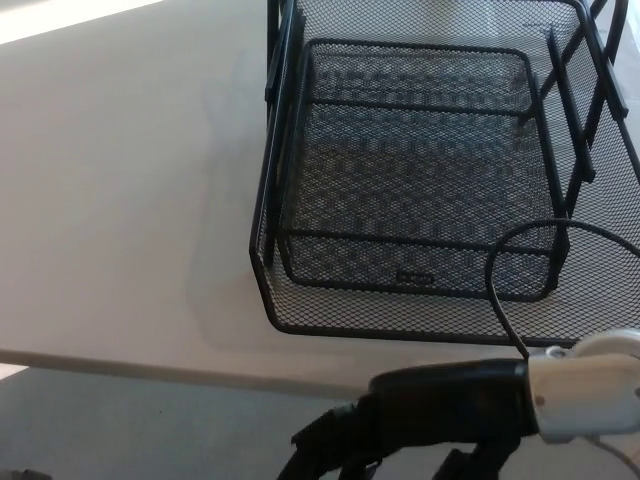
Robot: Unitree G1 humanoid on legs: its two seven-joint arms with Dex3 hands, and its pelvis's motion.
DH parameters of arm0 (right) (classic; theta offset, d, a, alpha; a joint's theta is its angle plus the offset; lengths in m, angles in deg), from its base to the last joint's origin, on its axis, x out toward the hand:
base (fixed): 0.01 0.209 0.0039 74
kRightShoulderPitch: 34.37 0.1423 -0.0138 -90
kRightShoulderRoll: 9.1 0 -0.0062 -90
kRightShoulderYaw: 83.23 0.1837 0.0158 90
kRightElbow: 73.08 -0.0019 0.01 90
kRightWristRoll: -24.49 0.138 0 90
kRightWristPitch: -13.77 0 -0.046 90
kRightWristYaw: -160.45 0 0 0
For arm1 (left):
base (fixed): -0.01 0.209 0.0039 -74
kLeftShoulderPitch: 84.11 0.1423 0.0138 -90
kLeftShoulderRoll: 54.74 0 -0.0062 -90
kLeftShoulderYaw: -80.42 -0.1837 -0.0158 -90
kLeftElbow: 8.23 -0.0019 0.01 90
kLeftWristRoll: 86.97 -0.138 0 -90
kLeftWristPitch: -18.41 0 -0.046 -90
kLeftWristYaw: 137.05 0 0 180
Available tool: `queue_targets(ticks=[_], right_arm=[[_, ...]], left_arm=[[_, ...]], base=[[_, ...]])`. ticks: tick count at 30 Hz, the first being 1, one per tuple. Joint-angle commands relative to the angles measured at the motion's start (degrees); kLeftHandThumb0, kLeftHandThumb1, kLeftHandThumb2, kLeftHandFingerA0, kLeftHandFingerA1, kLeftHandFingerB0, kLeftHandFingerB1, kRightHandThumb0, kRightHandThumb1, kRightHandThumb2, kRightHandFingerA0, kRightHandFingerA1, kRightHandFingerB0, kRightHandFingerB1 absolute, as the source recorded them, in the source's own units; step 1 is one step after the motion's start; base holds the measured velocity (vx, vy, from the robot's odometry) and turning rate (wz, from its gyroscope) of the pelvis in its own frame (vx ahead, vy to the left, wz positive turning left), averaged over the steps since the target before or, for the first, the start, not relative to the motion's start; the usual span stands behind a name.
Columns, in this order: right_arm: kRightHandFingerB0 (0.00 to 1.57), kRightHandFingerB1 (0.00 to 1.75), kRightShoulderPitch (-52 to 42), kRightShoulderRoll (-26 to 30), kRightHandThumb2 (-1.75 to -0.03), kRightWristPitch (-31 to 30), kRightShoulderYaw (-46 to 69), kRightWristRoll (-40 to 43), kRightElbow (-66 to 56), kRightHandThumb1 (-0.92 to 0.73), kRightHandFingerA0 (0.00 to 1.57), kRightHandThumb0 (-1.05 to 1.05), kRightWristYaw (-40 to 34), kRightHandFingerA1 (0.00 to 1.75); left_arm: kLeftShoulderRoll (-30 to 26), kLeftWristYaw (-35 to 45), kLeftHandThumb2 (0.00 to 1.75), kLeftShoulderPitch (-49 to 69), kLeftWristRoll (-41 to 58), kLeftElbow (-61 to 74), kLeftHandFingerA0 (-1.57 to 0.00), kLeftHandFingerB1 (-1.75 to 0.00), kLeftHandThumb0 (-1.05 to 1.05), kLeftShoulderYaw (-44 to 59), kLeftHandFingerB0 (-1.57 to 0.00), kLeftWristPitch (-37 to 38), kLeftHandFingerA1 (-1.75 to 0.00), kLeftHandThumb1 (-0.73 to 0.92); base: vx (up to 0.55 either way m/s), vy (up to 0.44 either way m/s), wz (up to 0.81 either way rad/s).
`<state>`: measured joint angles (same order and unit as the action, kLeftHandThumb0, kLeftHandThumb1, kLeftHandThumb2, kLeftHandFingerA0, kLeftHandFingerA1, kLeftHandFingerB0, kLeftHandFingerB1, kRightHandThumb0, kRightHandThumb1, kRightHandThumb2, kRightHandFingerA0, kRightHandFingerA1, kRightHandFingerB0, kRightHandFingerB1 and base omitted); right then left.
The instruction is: A balck drawer is kept on the middle of the table and the robot uses its right hand to push it back away from the robot
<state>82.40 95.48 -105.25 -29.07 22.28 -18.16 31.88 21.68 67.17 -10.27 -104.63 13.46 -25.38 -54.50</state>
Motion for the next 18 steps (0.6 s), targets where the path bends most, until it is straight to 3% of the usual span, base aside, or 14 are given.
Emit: queue_targets(ticks=[1,13,14,18], right_arm=[[0.34,0.34,4.16,-1.47,-0.64,0.34,-1.24,-1.71,6.86,-0.78,0.46,-0.52,1.14,0.41],[0.35,0.34,13.34,-4.22,-0.64,1.97,0.17,-3.20,20.31,-0.78,0.42,-0.53,2.02,0.40],[0.23,0.48,14.36,-4.62,-0.97,2.25,0.77,-3.04,22.35,-0.62,0.38,-0.51,1.94,0.57],[0.24,0.48,16.22,-5.41,-0.97,4.05,1.69,-3.18,26.53,-0.62,0.37,-0.51,2.07,0.57]], left_arm=[[-0.92,0.14,0.62,-0.04,-0.82,-0.22,-0.44,-0.32,-0.57,-0.06,-0.32,0.99,-0.37,0.72],[-0.50,-0.48,0.63,-0.28,-1.05,-0.61,-0.48,-0.33,-0.57,-0.08,-0.33,0.02,-0.38,0.71],[-0.51,-0.16,0.62,-0.21,-0.88,-0.46,-0.48,-0.33,-0.56,0.02,-0.34,0.11,-0.39,0.71],[-0.51,-0.19,0.62,-0.15,-0.88,-0.42,-0.50,-0.33,-0.54,0.01,-0.36,0.44,-0.38,0.74]], base=[[0.00,0.000,0.00],[0.00,0.000,0.00],[0.00,0.000,0.00],[0.00,0.000,0.00]])
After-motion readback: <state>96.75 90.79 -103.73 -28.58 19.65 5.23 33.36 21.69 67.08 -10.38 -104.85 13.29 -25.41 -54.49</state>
